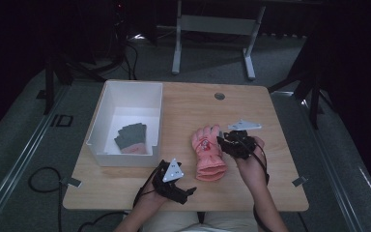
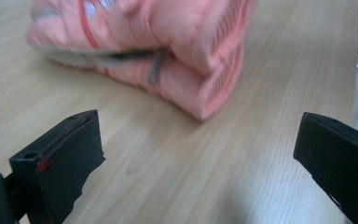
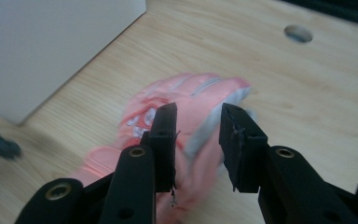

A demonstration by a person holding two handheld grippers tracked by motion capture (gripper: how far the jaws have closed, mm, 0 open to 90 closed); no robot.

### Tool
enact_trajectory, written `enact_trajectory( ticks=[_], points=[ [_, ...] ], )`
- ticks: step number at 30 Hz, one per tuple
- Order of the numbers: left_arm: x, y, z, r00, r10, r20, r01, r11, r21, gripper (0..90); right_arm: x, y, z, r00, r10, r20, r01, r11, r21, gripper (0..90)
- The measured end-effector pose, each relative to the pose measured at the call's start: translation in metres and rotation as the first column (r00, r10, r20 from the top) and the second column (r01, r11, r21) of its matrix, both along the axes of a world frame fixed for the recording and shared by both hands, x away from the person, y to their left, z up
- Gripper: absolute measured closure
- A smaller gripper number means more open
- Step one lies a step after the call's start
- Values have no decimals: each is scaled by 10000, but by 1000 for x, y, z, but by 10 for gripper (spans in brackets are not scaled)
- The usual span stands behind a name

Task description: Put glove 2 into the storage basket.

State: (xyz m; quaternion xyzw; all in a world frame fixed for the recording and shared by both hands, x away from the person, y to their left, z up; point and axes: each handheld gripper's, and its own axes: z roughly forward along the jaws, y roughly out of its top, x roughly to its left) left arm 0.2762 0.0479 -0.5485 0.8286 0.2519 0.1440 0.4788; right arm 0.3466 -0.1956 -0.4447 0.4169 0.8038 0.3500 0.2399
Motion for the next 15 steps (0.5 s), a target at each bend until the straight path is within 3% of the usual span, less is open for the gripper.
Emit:
enact_trajectory(
  ticks=[4, 7, 12, 15],
  points=[
    [5, 0, 22, 9996, 286, -19, -286, 9980, -562, 28, 7, -15, 7, 9992, 396, 109, -398, 9991, 167, 710],
    [10, -3, 38, 9993, 362, 92, -355, 9969, -696, 34, 11, -19, 10, 9992, 387, 117, -390, 9986, 349, 736],
    [26, -13, 61, 9975, 692, -161, -704, 9925, -998, 40, 20, -4, 2, 9990, 444, -23, -442, 9978, 493, 719],
    [40, -22, 71, 9944, 1051, -93, -1055, 9915, -756, 47, 25, 6, -8, 9994, 284, -210, -270, 9974, 668, 661]
  ],
)
